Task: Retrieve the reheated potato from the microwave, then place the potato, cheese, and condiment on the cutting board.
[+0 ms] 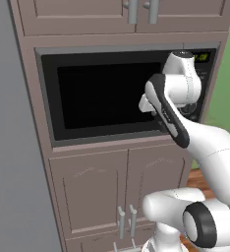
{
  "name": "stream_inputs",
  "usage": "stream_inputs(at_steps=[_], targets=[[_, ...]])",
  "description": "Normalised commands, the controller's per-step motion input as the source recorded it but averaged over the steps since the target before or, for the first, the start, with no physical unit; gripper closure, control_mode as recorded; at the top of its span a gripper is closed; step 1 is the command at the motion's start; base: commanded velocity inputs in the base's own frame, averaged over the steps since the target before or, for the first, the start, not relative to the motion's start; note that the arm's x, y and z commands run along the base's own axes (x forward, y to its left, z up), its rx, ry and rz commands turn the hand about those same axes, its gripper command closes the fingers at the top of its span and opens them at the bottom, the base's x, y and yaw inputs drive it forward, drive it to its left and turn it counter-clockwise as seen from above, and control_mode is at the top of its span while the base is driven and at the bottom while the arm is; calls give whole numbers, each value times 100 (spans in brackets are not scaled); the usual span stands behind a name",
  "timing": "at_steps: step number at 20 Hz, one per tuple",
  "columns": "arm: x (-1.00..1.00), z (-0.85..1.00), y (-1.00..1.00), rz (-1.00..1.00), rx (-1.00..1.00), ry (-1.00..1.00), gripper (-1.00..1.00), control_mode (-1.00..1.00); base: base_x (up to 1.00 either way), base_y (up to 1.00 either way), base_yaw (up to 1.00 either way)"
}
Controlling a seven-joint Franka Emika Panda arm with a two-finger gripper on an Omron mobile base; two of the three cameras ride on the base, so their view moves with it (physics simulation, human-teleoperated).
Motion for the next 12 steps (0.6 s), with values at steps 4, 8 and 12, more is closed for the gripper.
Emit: stream_inputs(at_steps=[4, 8, 12], targets=[[-27, 0, 0, 0, 0, -10, -100, -100, 0, 0, 0], [-68, 5, -22, -5, 0, -19, -100, -100, 0, 0, 0], [-52, 12, -43, -11, 0, -11, -100, -100, 0, 0, 0]])
